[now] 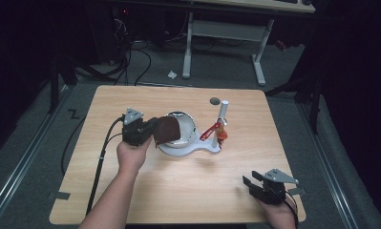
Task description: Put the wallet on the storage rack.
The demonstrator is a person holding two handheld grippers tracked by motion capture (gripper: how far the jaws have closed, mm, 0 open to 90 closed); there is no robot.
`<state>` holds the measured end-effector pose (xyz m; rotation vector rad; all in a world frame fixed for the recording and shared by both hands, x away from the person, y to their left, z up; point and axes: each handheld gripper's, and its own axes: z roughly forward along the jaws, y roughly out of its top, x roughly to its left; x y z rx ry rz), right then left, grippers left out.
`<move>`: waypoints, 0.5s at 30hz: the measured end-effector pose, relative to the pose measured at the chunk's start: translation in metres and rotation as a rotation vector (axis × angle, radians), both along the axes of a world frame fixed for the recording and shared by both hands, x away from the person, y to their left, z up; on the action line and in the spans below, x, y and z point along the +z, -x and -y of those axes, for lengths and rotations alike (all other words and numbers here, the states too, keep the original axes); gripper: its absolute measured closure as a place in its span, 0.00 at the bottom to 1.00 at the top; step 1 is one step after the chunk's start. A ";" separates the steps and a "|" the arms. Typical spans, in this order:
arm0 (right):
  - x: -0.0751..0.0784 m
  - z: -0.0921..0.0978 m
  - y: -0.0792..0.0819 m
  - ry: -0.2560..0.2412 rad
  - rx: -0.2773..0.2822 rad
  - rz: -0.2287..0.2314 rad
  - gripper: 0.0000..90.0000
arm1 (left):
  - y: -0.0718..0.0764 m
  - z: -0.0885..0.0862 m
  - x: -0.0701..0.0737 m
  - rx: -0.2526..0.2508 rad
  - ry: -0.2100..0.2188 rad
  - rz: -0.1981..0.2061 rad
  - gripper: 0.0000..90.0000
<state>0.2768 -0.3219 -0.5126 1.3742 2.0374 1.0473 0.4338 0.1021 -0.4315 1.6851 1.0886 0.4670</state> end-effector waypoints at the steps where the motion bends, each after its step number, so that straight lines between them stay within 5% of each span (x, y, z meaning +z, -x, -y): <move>1: 0.000 0.000 0.000 0.000 0.000 0.000 0.59 | -0.002 0.001 0.000 0.002 -0.004 -0.002 0.96; 15: -0.001 0.002 -0.001 -0.009 0.001 -0.007 0.59 | -0.021 0.024 -0.008 0.001 -0.024 -0.013 0.95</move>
